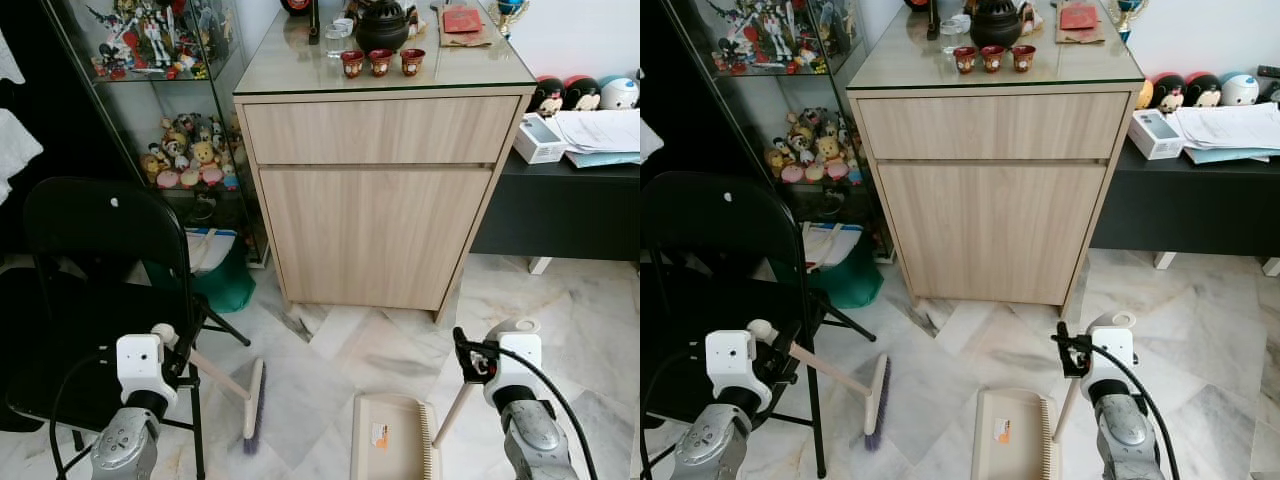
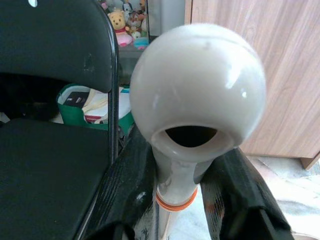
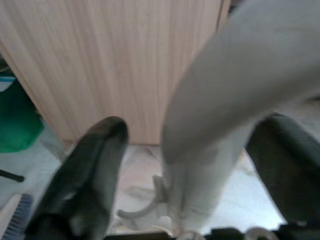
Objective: Sweep floor
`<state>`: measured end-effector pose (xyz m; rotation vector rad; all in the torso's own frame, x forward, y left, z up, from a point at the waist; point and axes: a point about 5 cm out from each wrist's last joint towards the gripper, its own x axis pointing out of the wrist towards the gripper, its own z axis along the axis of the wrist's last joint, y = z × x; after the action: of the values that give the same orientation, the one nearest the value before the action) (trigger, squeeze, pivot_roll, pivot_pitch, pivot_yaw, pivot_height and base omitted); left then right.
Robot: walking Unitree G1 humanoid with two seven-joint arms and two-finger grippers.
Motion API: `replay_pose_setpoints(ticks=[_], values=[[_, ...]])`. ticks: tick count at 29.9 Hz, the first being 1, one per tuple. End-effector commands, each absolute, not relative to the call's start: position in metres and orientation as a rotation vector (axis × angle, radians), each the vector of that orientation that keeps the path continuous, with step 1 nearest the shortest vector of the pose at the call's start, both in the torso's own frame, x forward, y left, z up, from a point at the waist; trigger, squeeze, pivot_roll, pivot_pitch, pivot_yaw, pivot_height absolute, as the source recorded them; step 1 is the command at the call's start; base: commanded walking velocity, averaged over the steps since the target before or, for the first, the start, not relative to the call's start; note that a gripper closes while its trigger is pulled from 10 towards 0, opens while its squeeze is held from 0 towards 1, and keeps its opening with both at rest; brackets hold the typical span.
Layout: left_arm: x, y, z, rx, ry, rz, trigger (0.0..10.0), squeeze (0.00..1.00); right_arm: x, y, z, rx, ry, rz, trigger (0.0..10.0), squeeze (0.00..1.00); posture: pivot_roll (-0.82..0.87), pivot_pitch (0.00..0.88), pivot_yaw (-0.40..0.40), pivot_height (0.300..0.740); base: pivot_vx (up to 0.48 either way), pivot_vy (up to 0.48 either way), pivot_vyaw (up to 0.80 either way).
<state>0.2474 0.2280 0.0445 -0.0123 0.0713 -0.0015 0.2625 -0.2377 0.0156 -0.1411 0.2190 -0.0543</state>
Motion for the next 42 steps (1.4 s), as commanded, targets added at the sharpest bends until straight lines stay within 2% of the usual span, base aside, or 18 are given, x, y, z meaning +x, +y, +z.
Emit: replay_pose_setpoints(ticks=[1, 32, 42], values=[[0.247, 0.233, 0.047, 0.006, 0.063, 0.010, 10.0, 0.00, 0.262, -0.233, 0.014, -0.131, 0.215, -0.032, 0.0, 0.00, -0.06, 0.069, 0.091, 0.740, 0.000, 0.000, 0.00], [0.245, 0.232, 0.043, 0.011, 0.085, -0.028, 10.0, 0.00, 0.259, -0.223, 0.014, -0.106, 0.170, -0.032, 0.0, 0.00, -0.07, 0.026, 0.094, 0.740, 0.000, 0.000, 0.00], [0.249, 0.232, 0.046, 0.007, 0.079, -0.032, 10.0, 0.00, 0.261, -0.221, 0.028, -0.109, 0.091, -0.047, 0.0, 0.00, -0.07, 0.037, 0.094, 0.740, 0.000, 0.000, 0.00]])
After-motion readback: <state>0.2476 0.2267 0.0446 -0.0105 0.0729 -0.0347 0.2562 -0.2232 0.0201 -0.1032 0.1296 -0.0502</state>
